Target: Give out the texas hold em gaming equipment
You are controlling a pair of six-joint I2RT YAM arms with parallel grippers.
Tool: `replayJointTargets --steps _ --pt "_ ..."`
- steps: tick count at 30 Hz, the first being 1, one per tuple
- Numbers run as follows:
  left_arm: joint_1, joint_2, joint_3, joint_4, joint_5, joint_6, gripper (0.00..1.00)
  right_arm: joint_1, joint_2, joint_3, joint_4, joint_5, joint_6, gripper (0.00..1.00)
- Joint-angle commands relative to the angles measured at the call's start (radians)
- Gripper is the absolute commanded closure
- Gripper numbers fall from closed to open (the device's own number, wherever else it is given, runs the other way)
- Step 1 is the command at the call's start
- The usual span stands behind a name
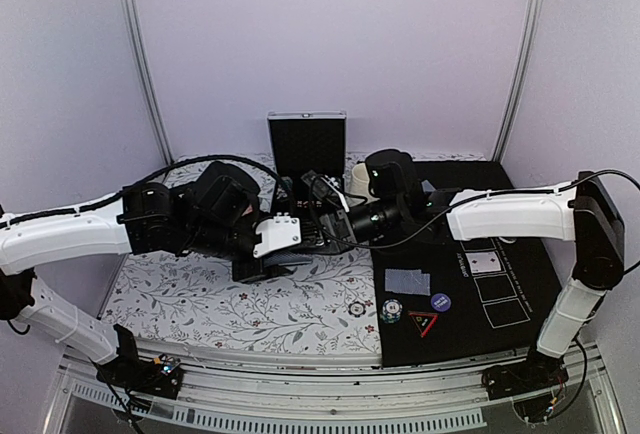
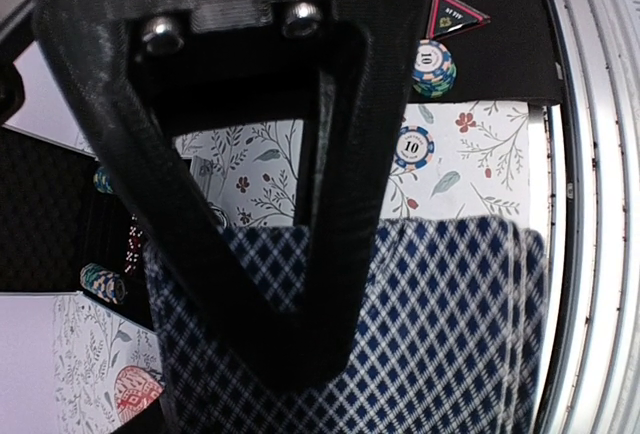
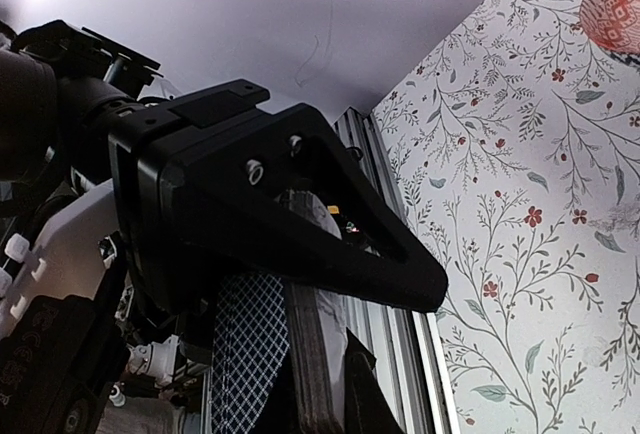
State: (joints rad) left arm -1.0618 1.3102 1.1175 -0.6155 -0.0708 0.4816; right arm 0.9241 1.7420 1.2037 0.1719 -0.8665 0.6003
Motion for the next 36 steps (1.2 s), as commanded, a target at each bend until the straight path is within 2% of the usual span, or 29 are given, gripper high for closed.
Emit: replayJointTargets --steps 1,6,12,23,36 --pt "0.026 0.017 0.01 0.002 0.002 -0.001 0.52 0.019 -0.055 0.035 -0.021 0.007 -0.048 0.9" --pt "0.026 0.017 0.016 0.003 -0.013 0.002 0.57 0.019 -0.058 0.038 -0.065 0.066 -0.064 0.71" --pt "0.026 0.014 0.015 0.008 -0.04 0.003 0.61 0.019 -0.059 0.045 -0.15 0.142 -0.096 0.63" --pt "0.025 0.005 0.006 0.013 -0.04 0.004 0.62 0.018 -0.089 0.049 -0.267 0.248 -0.138 0.57" --pt "0.026 0.005 0.002 0.013 -0.028 0.002 0.62 0.017 -0.099 0.112 -0.334 0.211 -0.162 0.46"
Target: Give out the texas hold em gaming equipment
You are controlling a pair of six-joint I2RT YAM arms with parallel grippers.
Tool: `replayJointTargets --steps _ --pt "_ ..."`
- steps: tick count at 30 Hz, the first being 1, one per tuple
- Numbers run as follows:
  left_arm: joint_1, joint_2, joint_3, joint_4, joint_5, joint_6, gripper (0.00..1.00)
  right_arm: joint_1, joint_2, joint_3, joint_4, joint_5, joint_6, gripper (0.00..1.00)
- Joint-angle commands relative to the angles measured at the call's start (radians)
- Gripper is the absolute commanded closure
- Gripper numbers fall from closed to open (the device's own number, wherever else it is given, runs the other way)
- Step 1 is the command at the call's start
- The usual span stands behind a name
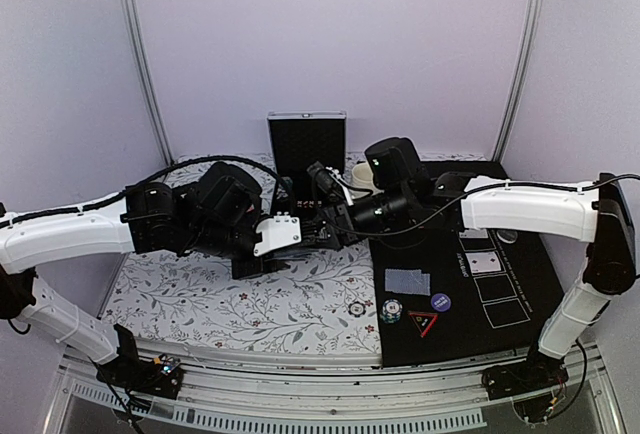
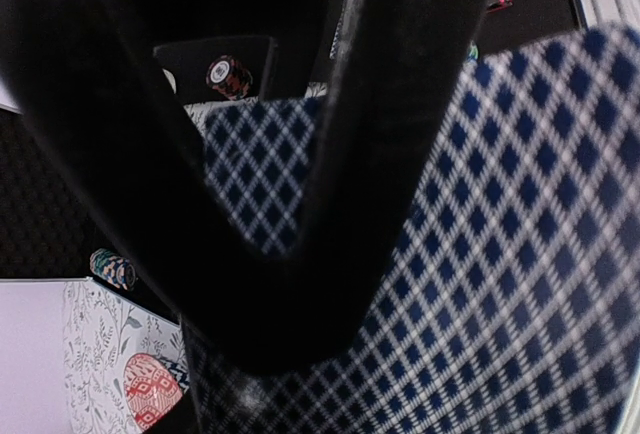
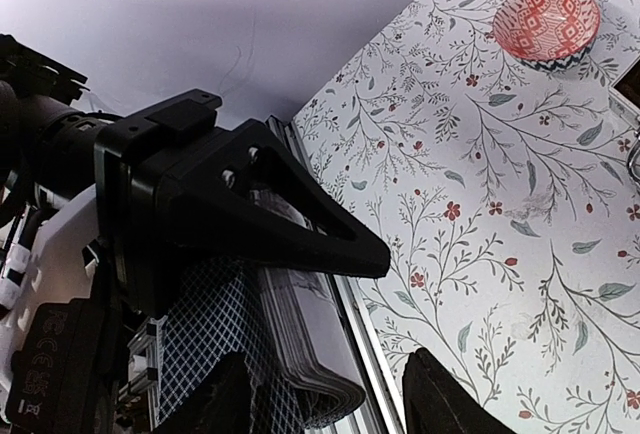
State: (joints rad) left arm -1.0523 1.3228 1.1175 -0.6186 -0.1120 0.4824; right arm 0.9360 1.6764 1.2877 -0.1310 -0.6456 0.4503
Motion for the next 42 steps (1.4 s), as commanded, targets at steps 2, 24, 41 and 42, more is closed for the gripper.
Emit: replayJointTargets --steps 2,24,41,42 --pt "0.017 -0.01 0.002 0.016 0.012 0.002 0.62 0.005 -0.043 0.031 -0.053 0.013 -0.012 0.46" --pt "0.016 -0.017 0.004 0.024 0.003 0.004 0.61 -0.011 -0.03 0.027 -0.054 -0.054 0.114 0.34" --pt "0.016 -0.036 -0.002 0.042 0.018 -0.008 0.47 -0.011 0.042 0.012 0.124 -0.232 0.141 0.98" --pt "0.016 -0.041 -0.004 0.041 0.034 -0.012 0.38 -0.012 0.036 0.013 0.116 -0.231 0.128 0.98"
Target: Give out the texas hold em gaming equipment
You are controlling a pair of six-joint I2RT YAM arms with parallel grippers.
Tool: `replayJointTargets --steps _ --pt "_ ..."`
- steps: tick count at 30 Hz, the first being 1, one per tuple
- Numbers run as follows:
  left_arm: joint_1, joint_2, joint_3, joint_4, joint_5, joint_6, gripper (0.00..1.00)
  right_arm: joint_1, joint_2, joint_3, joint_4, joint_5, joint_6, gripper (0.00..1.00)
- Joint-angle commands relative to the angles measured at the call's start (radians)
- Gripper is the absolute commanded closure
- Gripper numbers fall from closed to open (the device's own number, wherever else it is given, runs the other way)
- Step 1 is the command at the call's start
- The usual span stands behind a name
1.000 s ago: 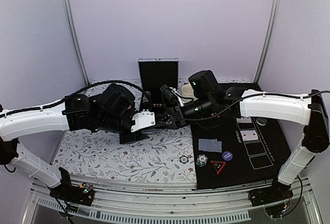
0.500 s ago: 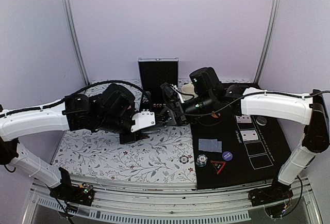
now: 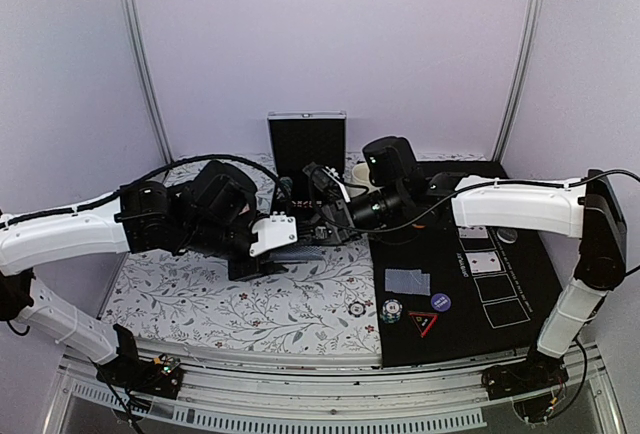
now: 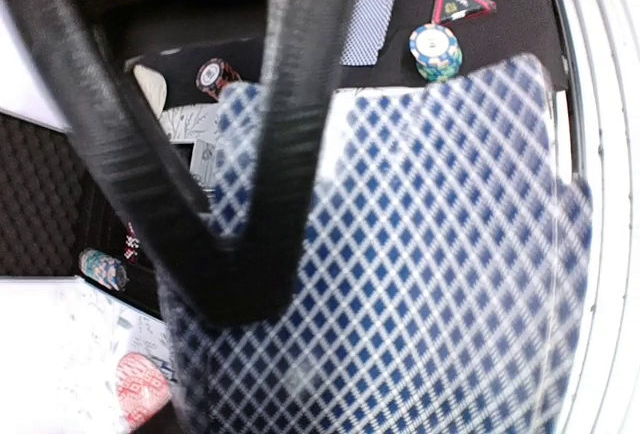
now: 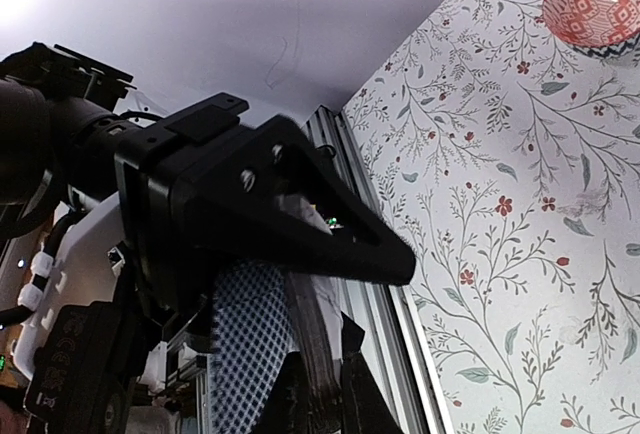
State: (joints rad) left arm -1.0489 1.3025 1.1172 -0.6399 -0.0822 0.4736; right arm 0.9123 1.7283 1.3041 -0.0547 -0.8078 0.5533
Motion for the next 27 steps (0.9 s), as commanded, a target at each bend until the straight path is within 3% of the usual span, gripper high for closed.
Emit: replayJointTargets --steps 1,6,10,23,27 --pt "0.012 -0.027 -0.007 0.06 0.029 -0.007 0.28 0.011 -0.021 -0.002 0.031 -0.065 0.003 0.98" --pt "0.025 -0.084 -0.028 0.068 0.164 -0.028 0.03 0.01 -0.049 -0.002 -0.007 -0.038 -0.093 0.98" --pt "0.043 -0.11 -0.04 0.073 0.173 -0.028 0.02 0.018 -0.07 -0.001 -0.025 -0.021 -0.162 0.98" --pt "0.05 -0.046 -0.008 0.059 0.144 -0.011 0.26 0.037 -0.076 0.018 -0.041 0.048 -0.273 0.98" --pt "0.051 -0.039 -0.014 0.056 0.146 -0.006 0.27 0.037 -0.085 0.02 -0.029 0.052 -0.276 0.98"
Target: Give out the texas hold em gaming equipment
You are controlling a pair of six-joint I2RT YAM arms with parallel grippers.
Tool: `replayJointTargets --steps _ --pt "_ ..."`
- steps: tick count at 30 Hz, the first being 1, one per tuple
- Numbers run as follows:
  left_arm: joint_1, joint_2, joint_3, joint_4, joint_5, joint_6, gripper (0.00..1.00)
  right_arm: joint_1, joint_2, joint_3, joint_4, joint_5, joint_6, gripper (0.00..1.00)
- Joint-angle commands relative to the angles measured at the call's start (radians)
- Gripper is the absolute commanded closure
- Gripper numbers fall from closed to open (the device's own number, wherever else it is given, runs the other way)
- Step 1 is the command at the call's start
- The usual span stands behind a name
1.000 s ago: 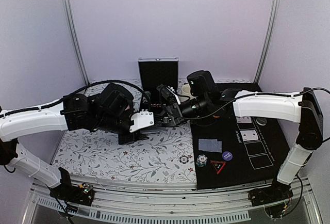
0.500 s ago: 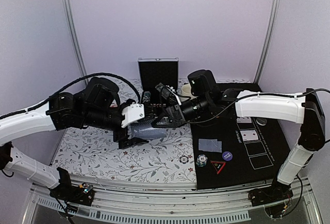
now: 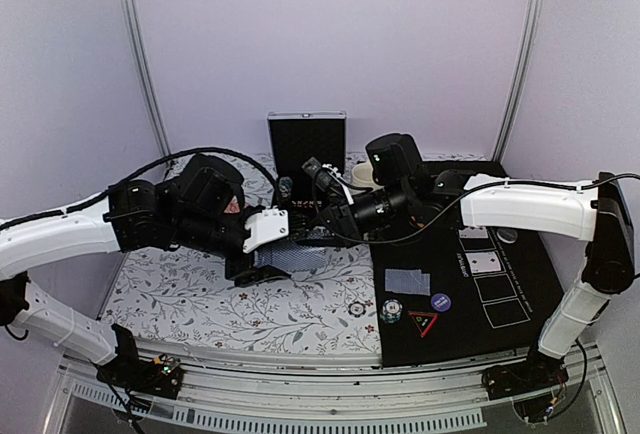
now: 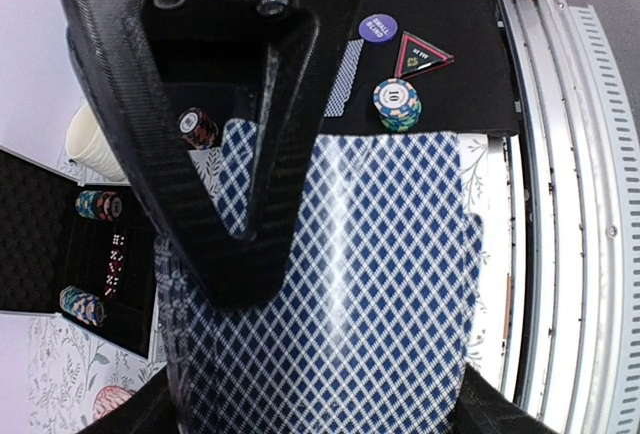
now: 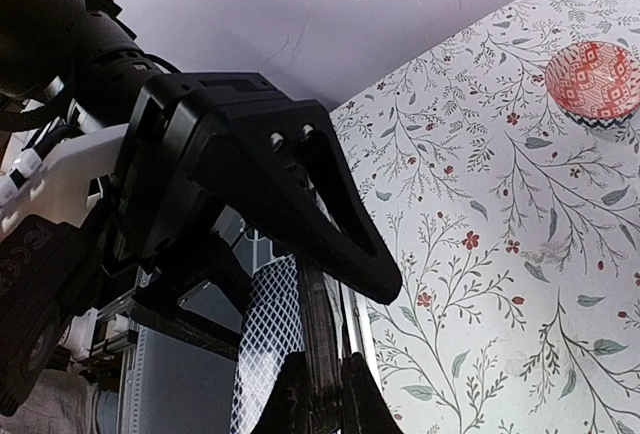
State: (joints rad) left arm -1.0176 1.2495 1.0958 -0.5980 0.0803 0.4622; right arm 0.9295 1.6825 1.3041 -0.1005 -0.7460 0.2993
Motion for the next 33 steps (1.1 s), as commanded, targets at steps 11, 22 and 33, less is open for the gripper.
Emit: replayJointTargets --steps 11,22,33 --pt "0.02 0.042 0.004 0.014 -0.045 0.018 0.21 0.02 -0.051 0.02 0.028 -0.025 -0.026 0.98" --pt "0.02 0.041 0.008 0.015 -0.047 0.021 0.41 0.02 -0.054 0.017 0.019 -0.014 -0.026 0.98" --pt "0.02 0.039 0.009 0.017 -0.061 0.026 0.62 0.019 -0.046 0.026 -0.009 0.032 -0.007 0.9"
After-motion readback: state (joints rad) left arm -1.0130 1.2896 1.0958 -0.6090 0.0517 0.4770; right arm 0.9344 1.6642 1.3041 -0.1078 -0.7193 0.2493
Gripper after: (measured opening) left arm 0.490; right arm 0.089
